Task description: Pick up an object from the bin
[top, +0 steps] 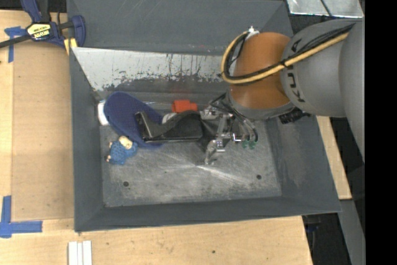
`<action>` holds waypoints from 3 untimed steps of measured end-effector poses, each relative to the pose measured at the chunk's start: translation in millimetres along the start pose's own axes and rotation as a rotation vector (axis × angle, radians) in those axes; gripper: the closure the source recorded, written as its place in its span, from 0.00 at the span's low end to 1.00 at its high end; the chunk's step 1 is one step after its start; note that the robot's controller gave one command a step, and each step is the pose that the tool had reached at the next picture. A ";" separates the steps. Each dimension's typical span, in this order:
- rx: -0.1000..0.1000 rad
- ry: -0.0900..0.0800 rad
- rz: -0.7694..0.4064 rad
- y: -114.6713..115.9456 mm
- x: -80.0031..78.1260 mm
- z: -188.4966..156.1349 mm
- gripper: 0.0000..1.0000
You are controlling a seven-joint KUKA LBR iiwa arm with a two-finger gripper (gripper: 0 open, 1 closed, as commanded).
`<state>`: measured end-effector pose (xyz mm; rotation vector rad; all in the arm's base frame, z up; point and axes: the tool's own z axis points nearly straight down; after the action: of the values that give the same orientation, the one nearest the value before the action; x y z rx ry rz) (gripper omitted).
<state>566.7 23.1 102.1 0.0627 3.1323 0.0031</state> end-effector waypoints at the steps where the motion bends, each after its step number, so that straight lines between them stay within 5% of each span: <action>1: 0.007 0.008 0.592 15.0 -22.1 -2.7 0.00; 2: 0.019 0.049 0.854 6.9 -28.6 20.0 0.00; 3: 0.030 0.047 1.531 0.6 -24.6 30.6 0.00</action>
Offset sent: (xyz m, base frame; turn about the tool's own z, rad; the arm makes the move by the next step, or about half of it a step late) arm 0.0227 0.0155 0.0028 0.5941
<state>591.6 22.9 71.8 2.2489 2.2476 -0.0295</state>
